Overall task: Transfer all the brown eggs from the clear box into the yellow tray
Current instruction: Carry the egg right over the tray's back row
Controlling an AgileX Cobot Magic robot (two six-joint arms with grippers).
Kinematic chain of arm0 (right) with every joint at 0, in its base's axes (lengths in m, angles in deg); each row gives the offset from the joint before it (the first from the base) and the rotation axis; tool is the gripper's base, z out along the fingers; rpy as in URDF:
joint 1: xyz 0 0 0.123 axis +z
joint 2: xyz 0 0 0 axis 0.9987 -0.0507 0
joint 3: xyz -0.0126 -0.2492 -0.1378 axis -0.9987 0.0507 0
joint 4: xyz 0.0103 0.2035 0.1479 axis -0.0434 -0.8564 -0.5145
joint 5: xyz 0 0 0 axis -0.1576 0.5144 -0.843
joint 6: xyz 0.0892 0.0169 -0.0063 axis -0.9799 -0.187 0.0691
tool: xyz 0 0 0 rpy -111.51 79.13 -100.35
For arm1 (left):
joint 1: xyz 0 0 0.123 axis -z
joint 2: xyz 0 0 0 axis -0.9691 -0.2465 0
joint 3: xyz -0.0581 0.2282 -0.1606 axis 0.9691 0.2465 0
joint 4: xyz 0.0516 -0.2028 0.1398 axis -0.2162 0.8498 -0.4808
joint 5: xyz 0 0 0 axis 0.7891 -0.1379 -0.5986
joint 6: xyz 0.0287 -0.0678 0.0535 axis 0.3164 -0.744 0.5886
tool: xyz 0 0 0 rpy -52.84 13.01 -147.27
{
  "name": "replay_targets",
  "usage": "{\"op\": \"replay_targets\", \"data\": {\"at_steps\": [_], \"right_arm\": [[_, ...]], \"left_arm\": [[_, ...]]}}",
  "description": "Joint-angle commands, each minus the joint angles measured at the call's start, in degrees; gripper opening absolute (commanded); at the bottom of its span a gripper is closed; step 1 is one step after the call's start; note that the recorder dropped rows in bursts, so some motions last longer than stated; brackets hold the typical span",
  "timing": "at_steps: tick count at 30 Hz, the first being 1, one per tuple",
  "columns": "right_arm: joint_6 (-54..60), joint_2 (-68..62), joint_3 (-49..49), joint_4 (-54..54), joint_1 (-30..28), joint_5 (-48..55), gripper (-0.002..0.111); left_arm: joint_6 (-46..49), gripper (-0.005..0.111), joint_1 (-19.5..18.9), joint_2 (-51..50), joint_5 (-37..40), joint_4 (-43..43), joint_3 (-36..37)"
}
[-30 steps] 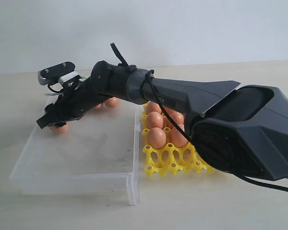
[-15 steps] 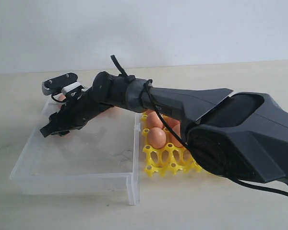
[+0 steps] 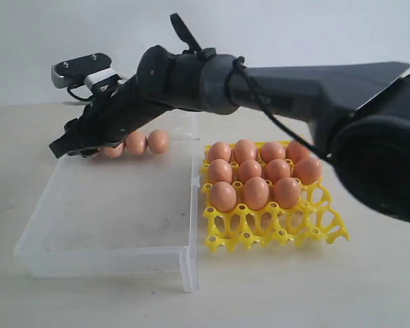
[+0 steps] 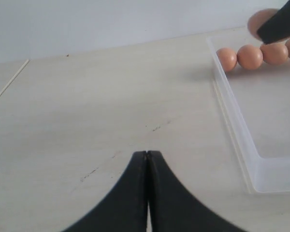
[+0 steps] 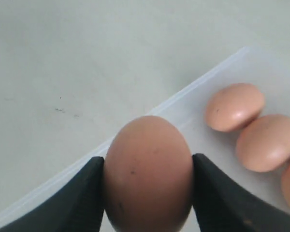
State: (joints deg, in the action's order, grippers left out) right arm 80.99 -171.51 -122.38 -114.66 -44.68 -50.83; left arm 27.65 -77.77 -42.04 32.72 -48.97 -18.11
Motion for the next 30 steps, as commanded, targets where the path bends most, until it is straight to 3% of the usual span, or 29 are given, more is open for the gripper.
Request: {"op": "replay_targets", "data": {"at_steps": [1, 8, 13, 17, 23, 30], "right_arm": [[-0.3, 10.2, 14.4, 0.2, 0.2, -8.9, 0.0], [-0.6, 30.4, 43.3, -2.8, 0.2, -33.6, 0.0], [-0.5, 41.6, 61.4, -2.6, -0.6, -44.0, 0.0], [-1.9, 46.6, 72.8, -2.9, -5.4, -49.0, 0.0], [-2.0, 46.6, 76.2, -1.2, -16.0, -39.7, 0.0], [-3.6, 44.0, 74.6, -1.3, -23.0, -35.4, 0.0]], "left_arm": [[-0.3, 0.0, 0.3, 0.0, -0.5, 0.1, -0.2], [-0.3, 0.0, 0.3, 0.0, -0.5, 0.1, -0.2], [-0.3, 0.0, 0.3, 0.0, -0.5, 0.1, -0.2], [-0.3, 0.0, 0.3, 0.0, -0.5, 0.1, -0.2], [-0.3, 0.0, 0.3, 0.0, -0.5, 0.1, -0.2], [-0.3, 0.0, 0.3, 0.0, -0.5, 0.1, -0.2]]}}
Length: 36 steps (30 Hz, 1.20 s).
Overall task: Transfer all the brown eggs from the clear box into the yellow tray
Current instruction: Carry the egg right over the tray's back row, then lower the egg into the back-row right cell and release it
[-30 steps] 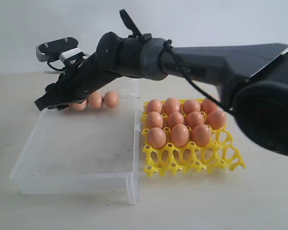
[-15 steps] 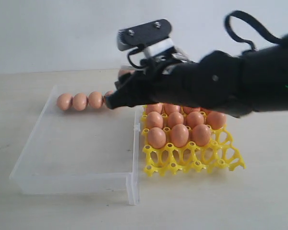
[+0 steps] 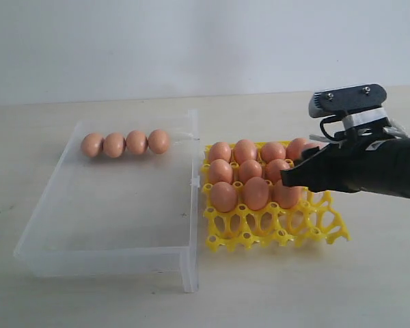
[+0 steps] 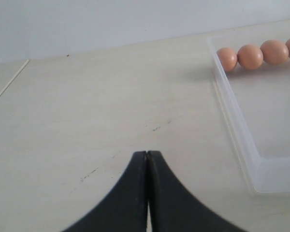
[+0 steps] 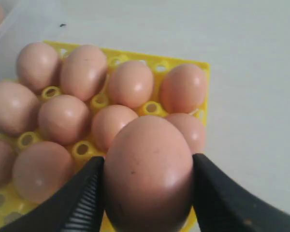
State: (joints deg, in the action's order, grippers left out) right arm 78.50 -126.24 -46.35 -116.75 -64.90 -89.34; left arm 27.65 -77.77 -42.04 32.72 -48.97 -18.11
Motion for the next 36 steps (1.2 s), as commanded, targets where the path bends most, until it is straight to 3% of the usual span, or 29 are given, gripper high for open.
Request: {"op": "replay_targets", "data": {"at_steps": [1, 5, 9, 22, 25, 32, 36], "right_arm": [[-1.2, -2.0, -2.2, 0.8, -3.2, 4.6, 0.0], [-1.2, -6.4, -5.5, 0.8, -3.6, 8.6, 0.0], [-1.2, -9.6, -6.8, 0.8, -3.6, 5.8, 0.0], [-1.2, -9.8, -6.8, 0.8, -3.6, 9.0, 0.0], [-1.5, -9.6, -6.8, 0.8, -3.6, 10.1, 0.009], [-2.3, -7.6, -6.8, 0.8, -3.6, 10.8, 0.045], [-2.7, -6.3, -6.8, 0.8, -3.6, 11.2, 0.051]], "left_arm": [[-0.3, 0.0, 0.3, 0.0, -0.5, 0.1, -0.2], [-0.3, 0.0, 0.3, 0.0, -0.5, 0.1, -0.2], [-0.3, 0.0, 0.3, 0.0, -0.5, 0.1, -0.2], [-0.3, 0.0, 0.3, 0.0, -0.5, 0.1, -0.2], [-0.3, 0.0, 0.3, 0.0, -0.5, 0.1, -0.2], [-0.3, 0.0, 0.3, 0.0, -0.5, 0.1, -0.2], [-0.3, 0.0, 0.3, 0.0, -0.5, 0.1, -0.2]]}}
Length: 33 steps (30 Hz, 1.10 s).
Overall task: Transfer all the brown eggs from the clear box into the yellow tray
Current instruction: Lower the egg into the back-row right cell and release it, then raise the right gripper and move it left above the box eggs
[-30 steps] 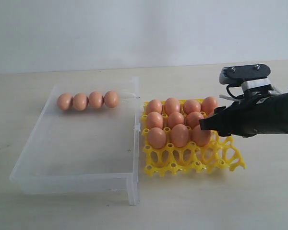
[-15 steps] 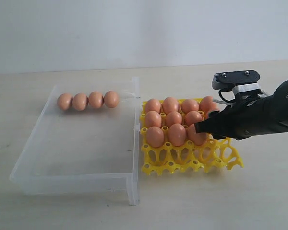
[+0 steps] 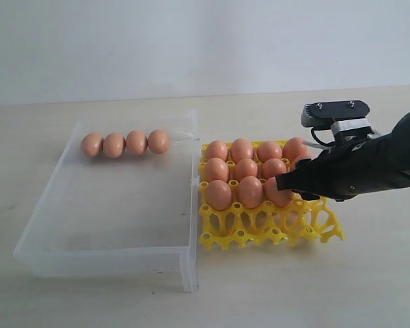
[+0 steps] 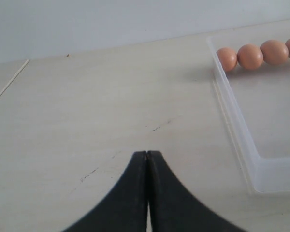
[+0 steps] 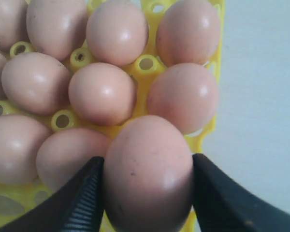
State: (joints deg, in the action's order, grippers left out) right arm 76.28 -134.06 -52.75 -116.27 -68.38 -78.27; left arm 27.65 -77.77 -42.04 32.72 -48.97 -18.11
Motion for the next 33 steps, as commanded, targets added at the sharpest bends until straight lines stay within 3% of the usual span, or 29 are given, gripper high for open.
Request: {"op": "replay_targets", "data": {"at_steps": [1, 18, 24, 33], "right_arm": [[-0.5, 1.7, -0.4, 0.3, -0.1, 0.3, 0.051], [-0.5, 2.7, -0.3, 1.0, -0.2, 1.2, 0.051], [-0.5, 2.7, -0.3, 1.0, -0.2, 1.2, 0.06], [-0.5, 2.7, -0.3, 1.0, -0.2, 1.5, 0.059]], "left_arm": [[-0.3, 0.0, 0.3, 0.0, -0.5, 0.1, -0.2], [-0.3, 0.0, 0.3, 0.0, -0.5, 0.1, -0.2], [-0.3, 0.0, 0.3, 0.0, -0.5, 0.1, -0.2], [-0.3, 0.0, 0.3, 0.0, -0.5, 0.1, -0.2]]}}
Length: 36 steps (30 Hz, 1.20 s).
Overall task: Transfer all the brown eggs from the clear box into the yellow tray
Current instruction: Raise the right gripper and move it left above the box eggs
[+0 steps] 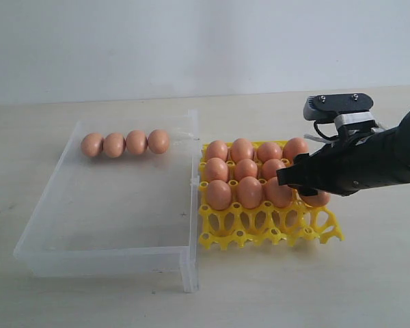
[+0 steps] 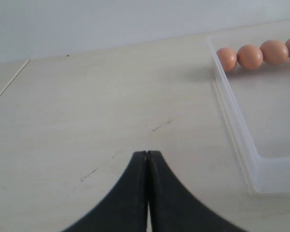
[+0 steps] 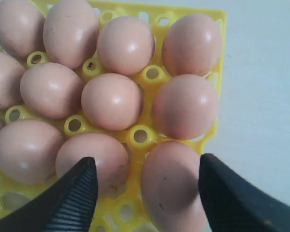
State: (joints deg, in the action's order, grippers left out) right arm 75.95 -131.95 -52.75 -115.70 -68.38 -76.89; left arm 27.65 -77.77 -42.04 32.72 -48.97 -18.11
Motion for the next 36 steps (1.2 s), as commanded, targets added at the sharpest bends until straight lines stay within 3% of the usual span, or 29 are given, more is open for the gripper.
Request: {"op": "replay_targets", "data": {"at_steps": [1, 4, 6, 12, 18, 25, 36], "right_arm": [[-0.4, 0.7, -0.3, 0.1, -0.2, 0.3, 0.059], [-1.5, 2.1, -0.9, -1.5, -0.2, 2.6, 0.058], [-1.5, 3.0, -3.5, -1.3, -0.1, 8.0, 0.049], [2.2, 3.2, -15.6, -1.0, 3.1, 27.2, -0.001], [3.1, -2.1, -26.2, -1.1, 10.3, 32.6, 0.0], [3.3, -14.5, -35.1, -1.1, 17.5, 31.8, 0.0], [2.9, -24.7, -37.8, -0.6, 22.9, 35.7, 0.0]], "left_arm": [[-0.3, 0.0, 0.3, 0.0, -0.5, 0.1, -0.2], [-0.3, 0.0, 0.3, 0.0, -0.5, 0.1, -0.2], [-0.3, 0.0, 0.3, 0.0, -0.5, 0.1, -0.2], [-0.3, 0.0, 0.3, 0.0, -0.5, 0.1, -0.2], [-0.3, 0.0, 0.3, 0.0, -0.5, 0.1, -0.2], [-0.3, 0.0, 0.3, 0.0, -0.5, 0.1, -0.2], [-0.3, 0.0, 0.3, 0.0, -0.5, 0.1, -0.2]]}}
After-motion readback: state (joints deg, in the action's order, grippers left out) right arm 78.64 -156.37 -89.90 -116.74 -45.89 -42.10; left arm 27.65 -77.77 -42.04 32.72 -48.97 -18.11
